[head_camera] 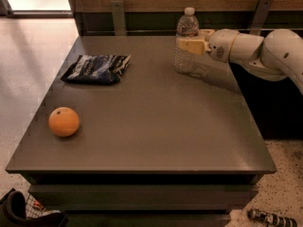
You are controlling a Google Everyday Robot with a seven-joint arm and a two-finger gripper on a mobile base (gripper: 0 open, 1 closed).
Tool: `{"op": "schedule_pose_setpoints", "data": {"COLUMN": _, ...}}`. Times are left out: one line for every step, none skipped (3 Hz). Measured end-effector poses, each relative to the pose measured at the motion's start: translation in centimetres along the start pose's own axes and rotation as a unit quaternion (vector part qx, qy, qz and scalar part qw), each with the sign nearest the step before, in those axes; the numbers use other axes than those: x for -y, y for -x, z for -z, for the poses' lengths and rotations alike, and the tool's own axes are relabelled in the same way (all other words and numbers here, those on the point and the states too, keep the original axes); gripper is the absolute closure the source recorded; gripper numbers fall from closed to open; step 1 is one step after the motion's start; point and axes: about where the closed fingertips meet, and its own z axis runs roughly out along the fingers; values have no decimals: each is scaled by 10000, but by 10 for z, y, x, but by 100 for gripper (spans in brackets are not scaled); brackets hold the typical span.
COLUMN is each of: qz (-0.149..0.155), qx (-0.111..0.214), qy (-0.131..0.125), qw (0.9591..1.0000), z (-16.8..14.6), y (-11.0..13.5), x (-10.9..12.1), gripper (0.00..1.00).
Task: Move water bottle near orange
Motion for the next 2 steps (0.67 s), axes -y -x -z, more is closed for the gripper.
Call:
{"op": "schedule_pose_setpoints", "data": {"qz": 53, "qx": 160, "qy": -44, "qw": 9998, "z": 17, "y": 17, "x": -42, "gripper": 100}}
{"op": "schedule_pose_setpoints", "data": {"qz": 80, "qx": 271, "qy": -121, "qw": 9995, "z": 30, "y": 24, "x": -85, "gripper": 100}}
